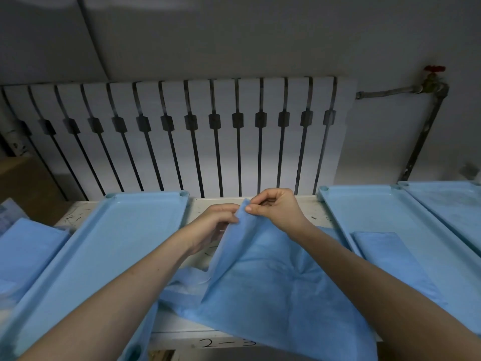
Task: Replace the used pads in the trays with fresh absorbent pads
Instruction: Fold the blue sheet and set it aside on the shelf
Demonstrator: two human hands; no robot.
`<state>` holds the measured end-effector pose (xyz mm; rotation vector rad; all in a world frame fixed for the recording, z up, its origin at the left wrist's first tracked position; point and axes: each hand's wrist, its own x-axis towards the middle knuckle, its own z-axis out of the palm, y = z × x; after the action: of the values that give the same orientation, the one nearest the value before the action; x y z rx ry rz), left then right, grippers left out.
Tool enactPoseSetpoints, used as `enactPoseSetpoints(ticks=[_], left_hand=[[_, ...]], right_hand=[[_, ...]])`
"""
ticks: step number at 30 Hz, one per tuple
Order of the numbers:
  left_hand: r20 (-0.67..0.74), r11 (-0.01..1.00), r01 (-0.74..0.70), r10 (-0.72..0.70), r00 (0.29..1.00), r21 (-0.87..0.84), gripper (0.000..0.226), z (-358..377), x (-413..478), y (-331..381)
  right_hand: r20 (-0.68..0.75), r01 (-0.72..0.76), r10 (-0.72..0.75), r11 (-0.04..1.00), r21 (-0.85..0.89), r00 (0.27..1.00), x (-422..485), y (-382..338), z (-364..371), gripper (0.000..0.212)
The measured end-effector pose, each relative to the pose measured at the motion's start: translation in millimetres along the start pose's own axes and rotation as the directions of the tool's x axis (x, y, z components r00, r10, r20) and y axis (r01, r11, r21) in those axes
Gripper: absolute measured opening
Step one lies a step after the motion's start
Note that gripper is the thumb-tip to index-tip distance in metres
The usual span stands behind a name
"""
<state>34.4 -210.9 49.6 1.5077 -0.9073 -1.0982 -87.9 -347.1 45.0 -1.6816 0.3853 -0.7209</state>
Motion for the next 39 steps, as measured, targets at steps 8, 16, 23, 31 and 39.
enactPoseSetpoints(ticks=[8,16,23,31,39], left_hand=[[-0.258,0.863,-0.052,0.208,0.943,0.503,0.014,3.8,8.7,4.7],[-0.325,0.891,-0.051,0.217,0.921,0.451,0.011,-1.6,-18.6,37.7],[-0.484,0.867,-0.105,0.368,0.794,0.487,0.019,1.7,-65.9,88.3],[-0.607,0.852,-0.107,0.448,0.656,0.513,0.013,-5.1,-100.9,114.7],[-0.597,0.611,0.182,0.593,0.540,0.770,0.019,-16.1,-139.0,129.4]], right_hand=[[0.177,0.106,-0.061,0.960,-0.259,0.982,12.7,-0.3,-9.7,0.041],[0.400,0.106,0.231,0.741,-0.663,0.887,15.9,-18.8,-26.7,0.024],[0.259,0.062,0.258,0.587,-0.807,0.931,-27.4,-39.3,-46.3,0.028],[0.186,0.003,0.253,0.585,-0.811,0.949,-73.6,-39.1,-79.3,0.032],[0.161,0.066,0.126,0.549,-0.833,0.979,-102.9,-60.7,-76.1,0.008]])
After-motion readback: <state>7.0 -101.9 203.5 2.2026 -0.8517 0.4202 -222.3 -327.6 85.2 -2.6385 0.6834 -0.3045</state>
